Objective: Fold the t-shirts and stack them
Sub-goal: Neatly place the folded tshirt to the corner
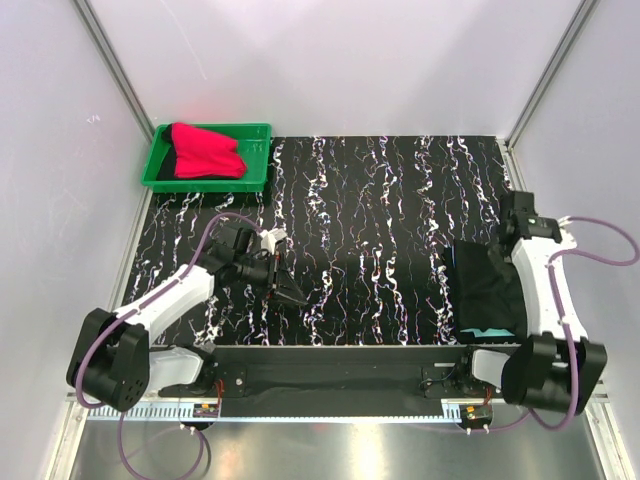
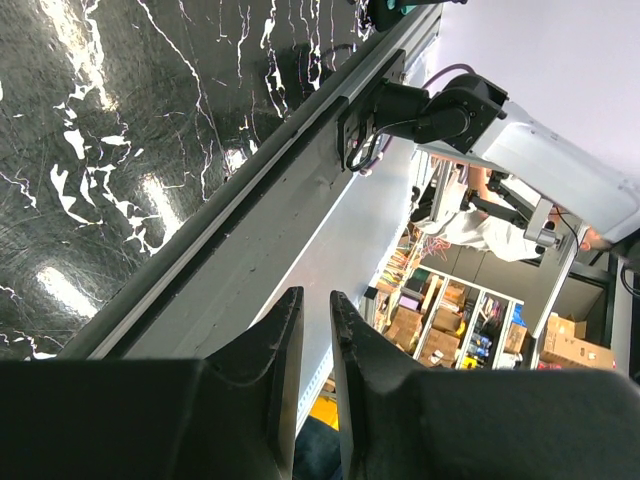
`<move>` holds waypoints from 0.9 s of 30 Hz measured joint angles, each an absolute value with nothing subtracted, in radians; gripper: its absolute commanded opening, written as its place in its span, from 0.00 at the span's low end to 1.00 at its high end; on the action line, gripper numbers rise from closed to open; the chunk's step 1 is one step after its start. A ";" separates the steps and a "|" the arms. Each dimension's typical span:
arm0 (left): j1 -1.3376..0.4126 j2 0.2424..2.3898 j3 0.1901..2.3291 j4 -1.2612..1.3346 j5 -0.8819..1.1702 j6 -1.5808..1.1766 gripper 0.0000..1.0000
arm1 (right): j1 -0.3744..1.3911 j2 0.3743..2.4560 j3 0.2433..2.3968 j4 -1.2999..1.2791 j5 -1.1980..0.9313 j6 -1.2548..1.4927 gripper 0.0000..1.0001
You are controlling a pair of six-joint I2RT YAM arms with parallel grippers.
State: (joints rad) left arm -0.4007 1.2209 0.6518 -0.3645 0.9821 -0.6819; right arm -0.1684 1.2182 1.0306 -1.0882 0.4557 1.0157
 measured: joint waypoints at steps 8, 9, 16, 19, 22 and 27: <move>-0.401 1.241 0.664 -0.364 0.972 -0.683 0.21 | -0.168 1.192 0.988 -1.165 0.480 1.044 0.12; -0.400 1.241 0.666 -0.364 0.972 -0.683 0.21 | -0.169 1.222 0.964 -1.173 0.480 1.060 0.12; -0.400 1.224 0.666 -0.361 0.972 -0.690 0.21 | -0.217 1.370 0.881 -1.193 0.485 1.147 0.09; -0.401 1.205 0.660 -0.357 0.973 -0.690 0.22 | -0.241 1.369 0.879 -1.201 0.499 1.157 0.07; -0.400 1.201 0.659 -0.357 0.973 -0.690 0.21 | -0.257 1.378 0.879 -1.207 0.514 1.166 0.07; -0.401 1.201 0.659 -0.357 0.973 -0.690 0.21 | -0.268 1.394 0.880 -1.237 0.538 1.180 0.08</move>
State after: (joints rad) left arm -0.4007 1.2015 0.6594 -0.3573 0.9730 -0.6903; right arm -0.2676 1.3937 0.8799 -1.2373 0.5385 1.1805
